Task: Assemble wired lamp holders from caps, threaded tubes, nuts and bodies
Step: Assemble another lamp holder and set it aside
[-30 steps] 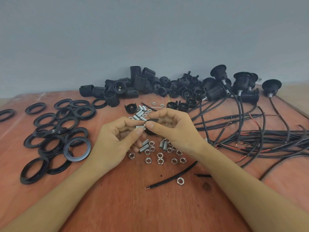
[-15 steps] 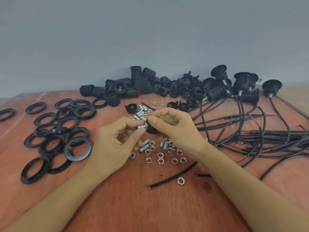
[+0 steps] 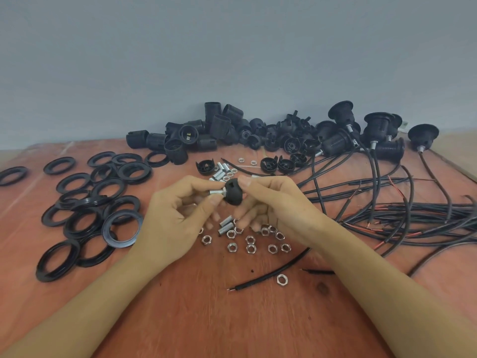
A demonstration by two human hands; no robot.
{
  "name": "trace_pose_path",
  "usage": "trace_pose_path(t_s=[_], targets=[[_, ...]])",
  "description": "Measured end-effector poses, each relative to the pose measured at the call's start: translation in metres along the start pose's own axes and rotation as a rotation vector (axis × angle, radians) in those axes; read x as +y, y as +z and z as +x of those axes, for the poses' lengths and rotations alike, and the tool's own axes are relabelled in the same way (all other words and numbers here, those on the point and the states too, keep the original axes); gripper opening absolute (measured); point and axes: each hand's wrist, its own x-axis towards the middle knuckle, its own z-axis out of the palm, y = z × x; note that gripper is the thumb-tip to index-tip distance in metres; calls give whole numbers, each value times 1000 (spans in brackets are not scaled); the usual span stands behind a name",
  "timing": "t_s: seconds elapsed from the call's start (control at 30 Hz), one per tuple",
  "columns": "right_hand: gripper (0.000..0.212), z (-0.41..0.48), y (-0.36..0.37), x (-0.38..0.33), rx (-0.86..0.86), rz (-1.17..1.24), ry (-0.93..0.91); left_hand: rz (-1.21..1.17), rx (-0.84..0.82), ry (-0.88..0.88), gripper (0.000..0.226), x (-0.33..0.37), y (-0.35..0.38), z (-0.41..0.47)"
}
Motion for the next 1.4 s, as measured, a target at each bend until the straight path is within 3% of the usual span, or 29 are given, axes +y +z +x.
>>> trace_pose_path(t_s=[0.23, 0.37, 0.47, 0.6, 0.8, 0.97, 1.2, 1.4], targets=[[71, 0, 1, 4, 67, -197, 14, -61, -48, 4, 11, 2, 7, -6], [47, 0, 6, 5, 122, -214, -55, -87, -54, 12, 12, 5, 9, -7], [14, 0, 6, 7, 198, -266, -123, -85, -61, 20, 13, 6, 10, -6], [28, 0, 8, 10, 250, -297, -206, -68, 1, -26, 10, 2, 9, -4], [24, -1, 8, 10, 206, -195, -255, -61, 41, -19, 11, 1, 5, 0], [37, -2, 3, 8, 60, -140, -231, -107, 37, -55, 16, 3, 4, 3], [22, -1, 1, 8, 96, -302, -159, -55, -44, -28, 8, 6, 6, -2], [68, 0, 6, 9, 124, -360, -80, 37, -78, 41, 11, 9, 7, -4]])
